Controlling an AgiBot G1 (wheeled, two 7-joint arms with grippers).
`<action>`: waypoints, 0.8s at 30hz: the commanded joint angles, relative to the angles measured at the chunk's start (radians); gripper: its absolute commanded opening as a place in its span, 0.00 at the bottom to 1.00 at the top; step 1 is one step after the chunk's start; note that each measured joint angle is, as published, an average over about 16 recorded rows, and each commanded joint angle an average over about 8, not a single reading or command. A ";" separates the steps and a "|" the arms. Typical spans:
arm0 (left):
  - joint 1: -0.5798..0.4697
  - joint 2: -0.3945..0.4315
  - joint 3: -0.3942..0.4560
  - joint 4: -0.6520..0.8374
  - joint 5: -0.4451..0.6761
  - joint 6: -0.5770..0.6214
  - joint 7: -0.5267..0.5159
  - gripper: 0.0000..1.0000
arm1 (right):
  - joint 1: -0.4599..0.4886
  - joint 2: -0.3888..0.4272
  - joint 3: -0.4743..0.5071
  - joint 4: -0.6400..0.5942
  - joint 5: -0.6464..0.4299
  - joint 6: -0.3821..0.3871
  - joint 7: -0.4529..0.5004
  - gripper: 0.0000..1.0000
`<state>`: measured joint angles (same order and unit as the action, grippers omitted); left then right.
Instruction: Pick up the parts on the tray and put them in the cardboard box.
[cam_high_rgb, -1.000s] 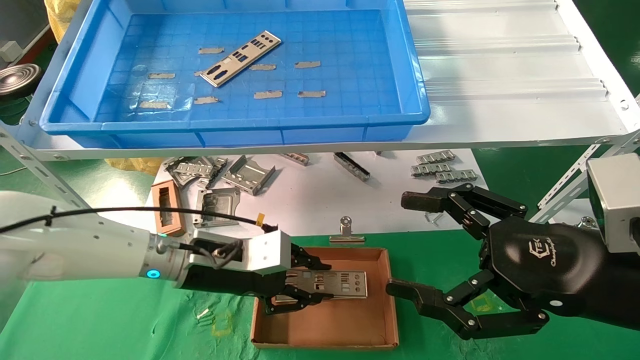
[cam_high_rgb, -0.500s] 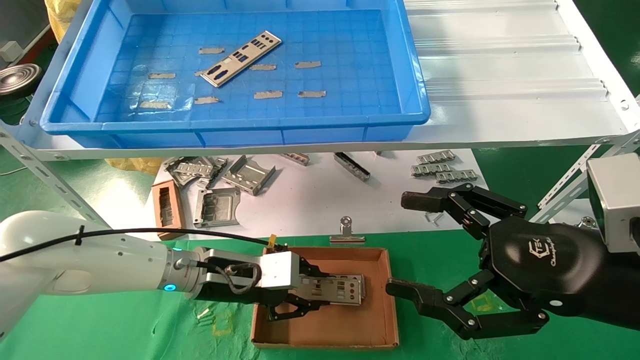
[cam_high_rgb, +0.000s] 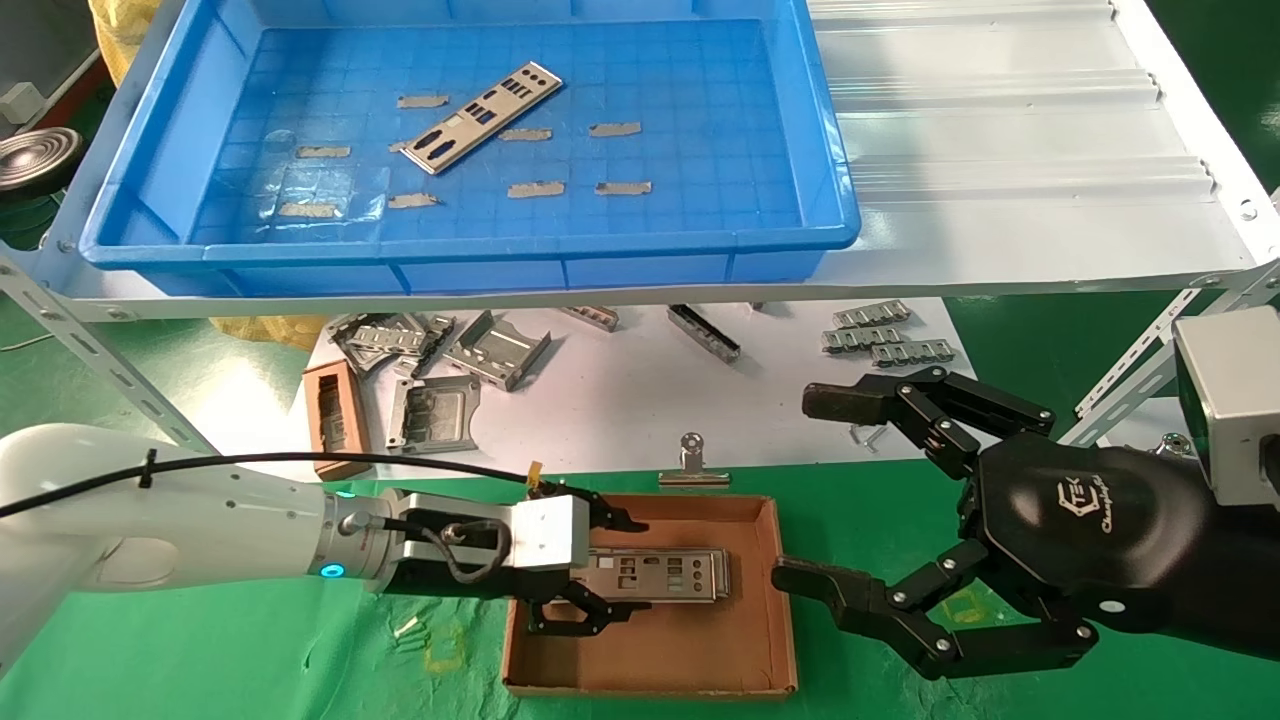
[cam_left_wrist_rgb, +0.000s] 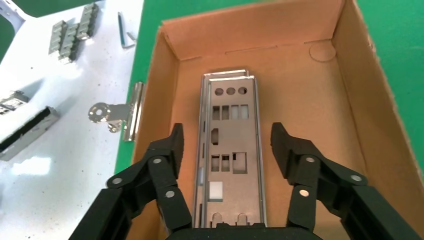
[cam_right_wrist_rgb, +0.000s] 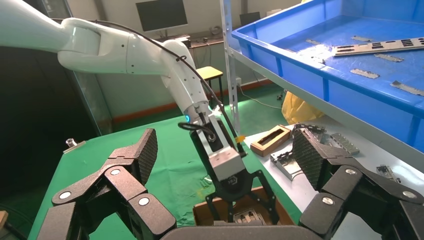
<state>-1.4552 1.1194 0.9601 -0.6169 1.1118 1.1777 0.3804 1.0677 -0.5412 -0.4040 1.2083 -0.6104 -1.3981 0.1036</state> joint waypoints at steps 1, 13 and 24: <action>-0.001 -0.003 -0.004 0.000 -0.005 0.006 0.007 1.00 | 0.000 0.000 0.000 0.000 0.000 0.000 0.000 1.00; 0.024 -0.056 -0.077 0.093 -0.239 0.291 -0.157 1.00 | 0.000 0.000 0.000 0.000 0.000 0.000 0.000 1.00; 0.029 -0.060 -0.084 0.106 -0.260 0.318 -0.165 1.00 | 0.000 0.000 0.000 0.000 0.000 0.000 0.000 1.00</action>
<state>-1.4217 1.0530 0.8676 -0.5179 0.8454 1.5005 0.2088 1.0674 -0.5411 -0.4039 1.2080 -0.6104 -1.3979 0.1035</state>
